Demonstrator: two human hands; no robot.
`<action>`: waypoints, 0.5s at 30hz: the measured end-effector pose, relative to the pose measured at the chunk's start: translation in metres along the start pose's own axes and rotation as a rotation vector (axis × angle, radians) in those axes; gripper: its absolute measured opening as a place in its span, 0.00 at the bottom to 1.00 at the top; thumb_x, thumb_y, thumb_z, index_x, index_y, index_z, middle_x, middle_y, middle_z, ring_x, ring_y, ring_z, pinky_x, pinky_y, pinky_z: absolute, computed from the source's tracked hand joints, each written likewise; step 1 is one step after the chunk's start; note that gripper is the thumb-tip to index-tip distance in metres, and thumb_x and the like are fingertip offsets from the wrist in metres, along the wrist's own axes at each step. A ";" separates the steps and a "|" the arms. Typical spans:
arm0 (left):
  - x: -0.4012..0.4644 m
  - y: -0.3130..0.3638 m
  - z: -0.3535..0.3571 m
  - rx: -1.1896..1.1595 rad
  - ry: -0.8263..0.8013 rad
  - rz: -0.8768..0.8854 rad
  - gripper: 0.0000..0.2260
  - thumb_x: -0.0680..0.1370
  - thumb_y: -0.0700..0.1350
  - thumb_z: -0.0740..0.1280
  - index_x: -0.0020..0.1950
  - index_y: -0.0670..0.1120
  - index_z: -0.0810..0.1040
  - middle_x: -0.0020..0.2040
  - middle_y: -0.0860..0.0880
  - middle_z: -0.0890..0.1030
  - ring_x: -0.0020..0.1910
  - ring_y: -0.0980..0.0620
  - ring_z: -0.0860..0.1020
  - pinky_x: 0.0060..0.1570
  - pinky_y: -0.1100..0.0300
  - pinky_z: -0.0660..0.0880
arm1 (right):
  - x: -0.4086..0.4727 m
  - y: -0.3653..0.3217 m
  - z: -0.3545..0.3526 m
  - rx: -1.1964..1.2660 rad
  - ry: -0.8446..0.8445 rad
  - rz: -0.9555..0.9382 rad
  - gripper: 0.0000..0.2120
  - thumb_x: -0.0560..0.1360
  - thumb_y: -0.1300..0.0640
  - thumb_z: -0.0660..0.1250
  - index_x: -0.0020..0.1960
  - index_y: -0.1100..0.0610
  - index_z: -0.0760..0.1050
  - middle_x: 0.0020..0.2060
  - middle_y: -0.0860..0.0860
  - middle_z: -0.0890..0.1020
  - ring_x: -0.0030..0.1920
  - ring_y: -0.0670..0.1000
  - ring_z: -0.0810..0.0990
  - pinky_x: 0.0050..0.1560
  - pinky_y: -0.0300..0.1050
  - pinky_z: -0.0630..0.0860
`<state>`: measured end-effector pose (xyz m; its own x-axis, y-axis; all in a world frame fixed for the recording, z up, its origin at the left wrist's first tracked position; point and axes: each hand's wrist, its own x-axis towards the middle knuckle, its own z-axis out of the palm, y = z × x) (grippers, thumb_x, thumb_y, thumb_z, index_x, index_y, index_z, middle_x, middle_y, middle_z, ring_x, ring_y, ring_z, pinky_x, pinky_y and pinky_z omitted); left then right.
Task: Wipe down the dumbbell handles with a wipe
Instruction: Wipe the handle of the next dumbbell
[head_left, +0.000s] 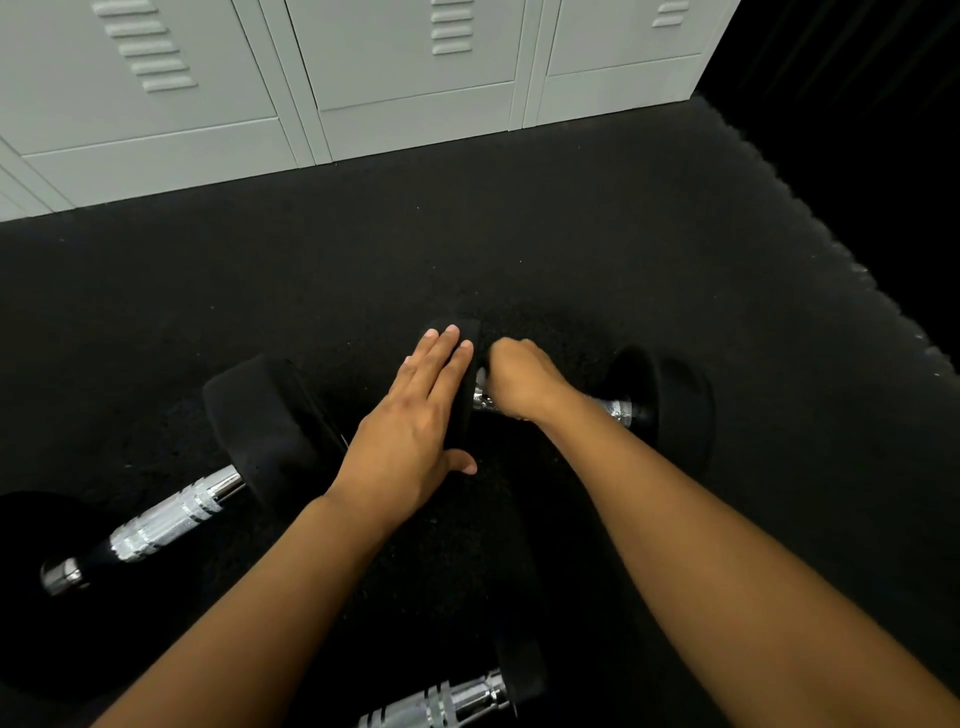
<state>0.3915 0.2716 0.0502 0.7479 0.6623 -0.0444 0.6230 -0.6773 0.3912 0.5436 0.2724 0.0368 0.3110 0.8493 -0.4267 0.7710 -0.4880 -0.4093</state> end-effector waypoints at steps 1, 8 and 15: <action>0.000 0.001 -0.001 -0.005 -0.003 0.000 0.50 0.65 0.48 0.77 0.76 0.47 0.46 0.77 0.52 0.45 0.74 0.55 0.41 0.72 0.60 0.47 | -0.001 -0.001 -0.001 -0.012 0.000 -0.010 0.10 0.76 0.55 0.61 0.48 0.61 0.77 0.46 0.60 0.79 0.47 0.60 0.78 0.39 0.44 0.68; -0.001 0.002 -0.002 -0.019 -0.013 -0.008 0.49 0.66 0.47 0.76 0.76 0.47 0.46 0.77 0.51 0.45 0.74 0.56 0.40 0.73 0.57 0.51 | -0.004 -0.001 -0.001 -0.058 0.050 -0.015 0.09 0.76 0.57 0.62 0.48 0.61 0.77 0.46 0.61 0.80 0.48 0.61 0.78 0.40 0.45 0.71; 0.001 0.000 -0.002 -0.038 -0.017 0.007 0.49 0.66 0.47 0.76 0.76 0.48 0.45 0.77 0.52 0.44 0.74 0.56 0.40 0.71 0.62 0.46 | -0.037 0.019 0.016 -0.074 0.278 -0.255 0.08 0.75 0.59 0.62 0.51 0.57 0.78 0.45 0.57 0.82 0.47 0.58 0.79 0.44 0.47 0.74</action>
<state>0.3918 0.2728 0.0521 0.7559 0.6522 -0.0572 0.6092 -0.6688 0.4261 0.5379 0.2283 0.0315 0.2344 0.9689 -0.0797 0.8780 -0.2462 -0.4105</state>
